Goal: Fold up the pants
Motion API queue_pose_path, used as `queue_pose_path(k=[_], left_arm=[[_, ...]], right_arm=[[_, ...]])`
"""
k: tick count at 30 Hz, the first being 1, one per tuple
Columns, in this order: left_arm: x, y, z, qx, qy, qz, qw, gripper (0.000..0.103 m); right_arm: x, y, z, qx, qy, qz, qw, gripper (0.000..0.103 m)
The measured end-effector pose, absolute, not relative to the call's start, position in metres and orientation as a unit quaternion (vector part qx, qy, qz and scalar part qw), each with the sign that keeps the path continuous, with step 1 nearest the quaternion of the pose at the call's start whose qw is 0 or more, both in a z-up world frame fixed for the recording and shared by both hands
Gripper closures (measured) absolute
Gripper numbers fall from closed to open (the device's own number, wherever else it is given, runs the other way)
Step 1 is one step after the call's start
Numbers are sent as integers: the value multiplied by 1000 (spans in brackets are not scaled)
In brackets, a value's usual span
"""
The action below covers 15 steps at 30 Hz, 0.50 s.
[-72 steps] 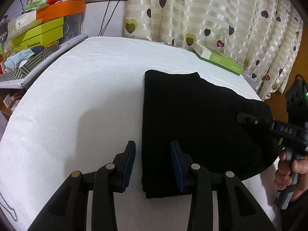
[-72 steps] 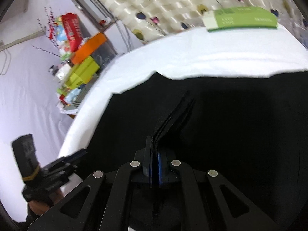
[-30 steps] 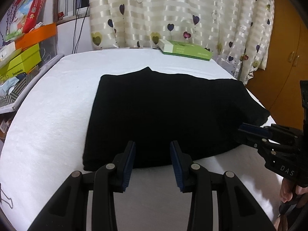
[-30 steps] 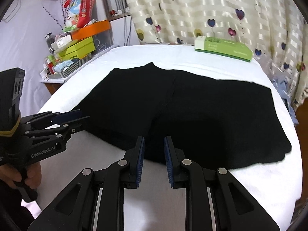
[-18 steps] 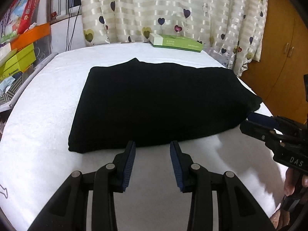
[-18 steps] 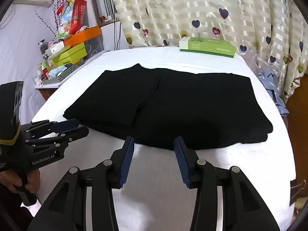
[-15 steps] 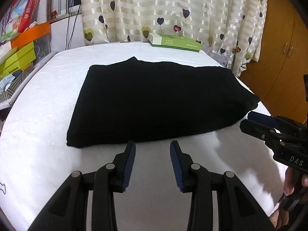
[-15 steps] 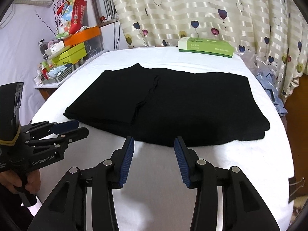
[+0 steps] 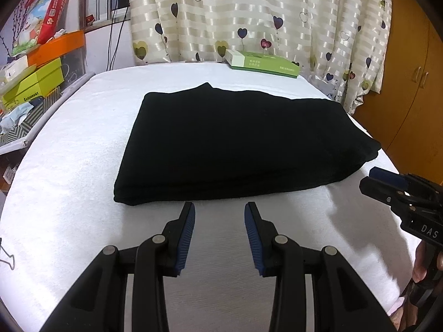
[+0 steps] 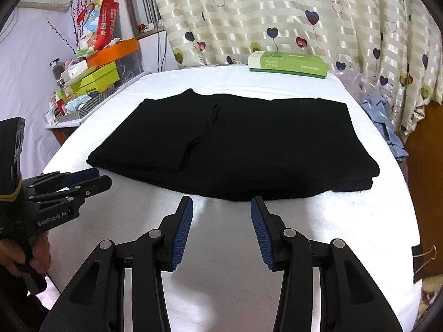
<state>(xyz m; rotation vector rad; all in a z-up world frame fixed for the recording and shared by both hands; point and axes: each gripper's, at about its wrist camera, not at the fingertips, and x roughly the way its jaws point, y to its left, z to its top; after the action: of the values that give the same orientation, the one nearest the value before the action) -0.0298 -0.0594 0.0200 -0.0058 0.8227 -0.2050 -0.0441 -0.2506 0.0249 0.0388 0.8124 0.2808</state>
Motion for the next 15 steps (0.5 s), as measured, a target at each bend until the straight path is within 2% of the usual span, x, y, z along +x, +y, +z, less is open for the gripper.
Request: queue_pose_path(k=[15], left_arm=[[-26, -61, 17, 4, 402, -94, 911, 63]], right_arm=[[-36, -267, 21, 41, 401, 122, 907, 58]])
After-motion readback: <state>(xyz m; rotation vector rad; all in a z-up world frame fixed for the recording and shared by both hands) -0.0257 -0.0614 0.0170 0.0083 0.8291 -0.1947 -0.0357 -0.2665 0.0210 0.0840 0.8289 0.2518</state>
